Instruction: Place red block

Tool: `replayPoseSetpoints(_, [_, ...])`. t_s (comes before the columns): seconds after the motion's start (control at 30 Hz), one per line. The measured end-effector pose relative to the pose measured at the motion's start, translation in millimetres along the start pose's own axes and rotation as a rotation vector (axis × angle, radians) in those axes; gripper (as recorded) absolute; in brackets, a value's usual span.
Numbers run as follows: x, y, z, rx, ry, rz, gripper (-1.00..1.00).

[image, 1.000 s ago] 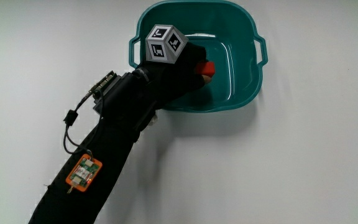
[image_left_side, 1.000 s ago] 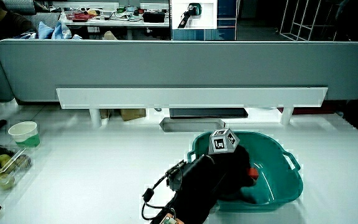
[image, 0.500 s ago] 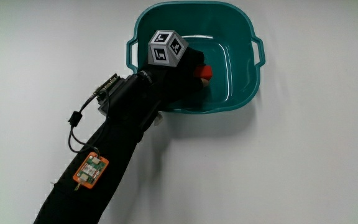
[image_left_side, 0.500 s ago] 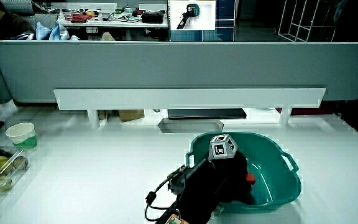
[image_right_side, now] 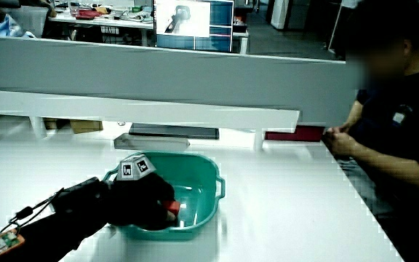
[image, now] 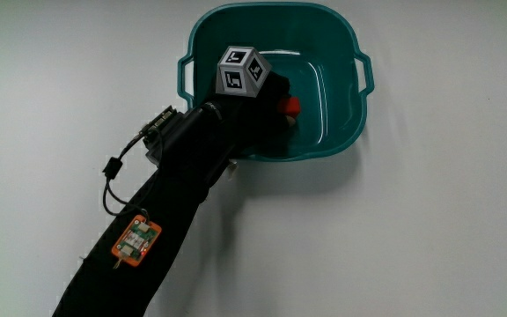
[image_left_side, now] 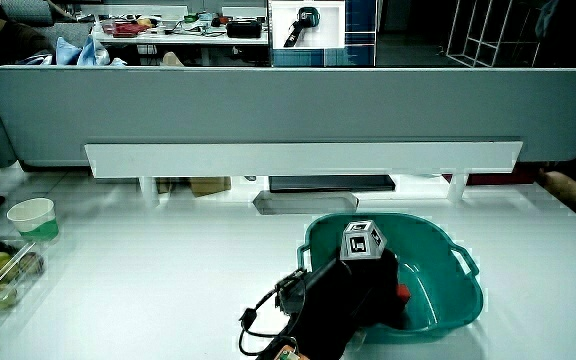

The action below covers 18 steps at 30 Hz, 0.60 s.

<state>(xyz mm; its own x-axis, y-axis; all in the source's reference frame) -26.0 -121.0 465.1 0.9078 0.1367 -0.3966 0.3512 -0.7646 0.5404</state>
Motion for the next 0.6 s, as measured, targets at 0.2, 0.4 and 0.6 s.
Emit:
replayPoseSetpoints(0.2, [-2.7,-6,5.7,0.041,-0.046,-0.003,-0.73])
replayPoseSetpoints(0.4, [-16.0,-13,16.6,0.102,-0.088,-0.031,-1.0])
replayPoseSetpoints(0.6, [-39.4,-36,38.8,0.221,-0.139,-0.05,-1.0])
